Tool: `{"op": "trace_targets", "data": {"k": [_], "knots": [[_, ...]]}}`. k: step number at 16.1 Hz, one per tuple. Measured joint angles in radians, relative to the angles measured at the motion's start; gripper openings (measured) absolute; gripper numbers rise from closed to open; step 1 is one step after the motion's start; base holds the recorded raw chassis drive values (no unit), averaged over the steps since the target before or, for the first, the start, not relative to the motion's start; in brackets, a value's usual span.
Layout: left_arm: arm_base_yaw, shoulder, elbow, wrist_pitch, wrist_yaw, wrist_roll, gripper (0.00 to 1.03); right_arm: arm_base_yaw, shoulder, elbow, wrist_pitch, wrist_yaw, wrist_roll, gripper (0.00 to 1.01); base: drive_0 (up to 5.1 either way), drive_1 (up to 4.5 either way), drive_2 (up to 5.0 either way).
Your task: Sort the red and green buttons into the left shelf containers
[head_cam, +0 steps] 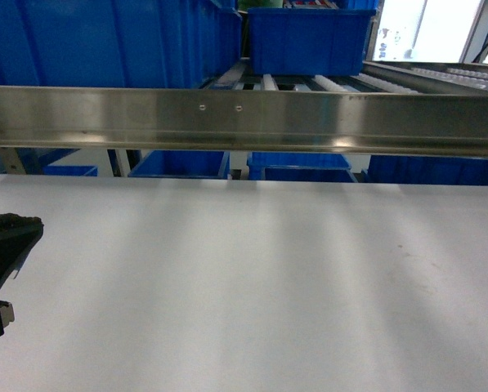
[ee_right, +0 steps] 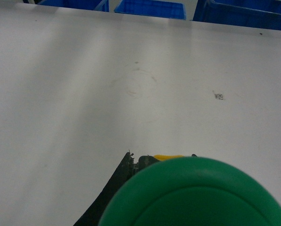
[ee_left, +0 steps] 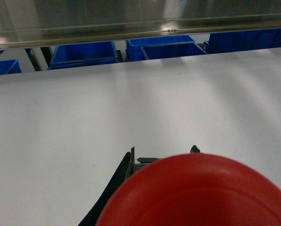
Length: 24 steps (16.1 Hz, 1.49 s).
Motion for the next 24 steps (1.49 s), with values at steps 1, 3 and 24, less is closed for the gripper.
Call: {"op": "trace_targets", "data": {"k": [1,3,24], "knots": [[0.000,0.000,0.000,0.000,0.000,0.000,0.26,0.000,0.000,0.000,0.003,0.000,0.000,0.27,-4.5,0.74,4.0],[0.000,0.000,0.000,-0.001,0.000,0.000,0.26,0.000,0.000,0.000,0.001,0.000,0.000,0.27,-4.5,0.74,4.0],[0.000,0.000,0.000,-0.001,0.001,0.000,0.26,0.000,0.000,0.000,0.002,0.000,0.000,0.27,-4.6,0.77,4.0]]}}
